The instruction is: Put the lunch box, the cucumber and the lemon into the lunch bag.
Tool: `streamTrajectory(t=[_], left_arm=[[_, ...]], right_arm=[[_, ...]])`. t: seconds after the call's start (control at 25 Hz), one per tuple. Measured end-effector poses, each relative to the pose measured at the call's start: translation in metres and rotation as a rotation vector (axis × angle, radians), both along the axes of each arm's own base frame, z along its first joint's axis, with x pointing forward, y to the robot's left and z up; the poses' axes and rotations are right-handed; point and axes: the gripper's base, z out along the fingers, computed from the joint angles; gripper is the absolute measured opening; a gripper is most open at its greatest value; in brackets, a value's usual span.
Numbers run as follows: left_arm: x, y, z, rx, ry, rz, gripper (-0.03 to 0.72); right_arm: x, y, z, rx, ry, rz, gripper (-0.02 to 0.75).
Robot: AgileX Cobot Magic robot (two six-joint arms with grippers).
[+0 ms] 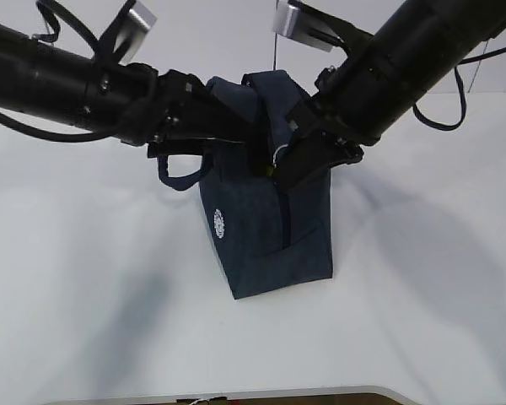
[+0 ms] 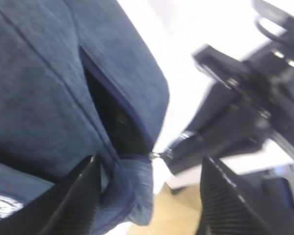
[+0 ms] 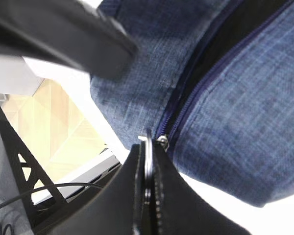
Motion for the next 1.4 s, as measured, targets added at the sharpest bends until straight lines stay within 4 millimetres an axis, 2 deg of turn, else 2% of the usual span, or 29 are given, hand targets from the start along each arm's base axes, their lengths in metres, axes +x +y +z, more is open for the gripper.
streamTrajectory(t=[0.16, 0.4, 0.76, 1.08, 1.4], left_arm=[[-0.002, 0.009, 0.006, -0.039, 0.023, -0.047, 0.463], [-0.010, 0.010, 0.010, -0.074, 0.052, -0.133, 0.463], [-0.034, 0.024, 0.040, 0.081, -0.065, -0.167, 0.463], [-0.055, 0.025, 0.025, 0.102, 0.001, -0.123, 0.463], [-0.074, -0.005, 0.007, 0.154, -0.059, -0.051, 0.463]], right_arm=[[-0.001, 0.000, 0.000, -0.003, 0.004, 0.005, 0.005], [-0.001, -0.002, -0.001, -0.023, 0.007, 0.015, 0.005], [0.000, -0.002, 0.000, -0.025, 0.000, 0.016, 0.005], [0.004, 0.000, 0.019, -0.015, -0.049, 0.031, 0.005], [0.004, 0.000, 0.023, -0.014, -0.054, 0.039, 0.005]])
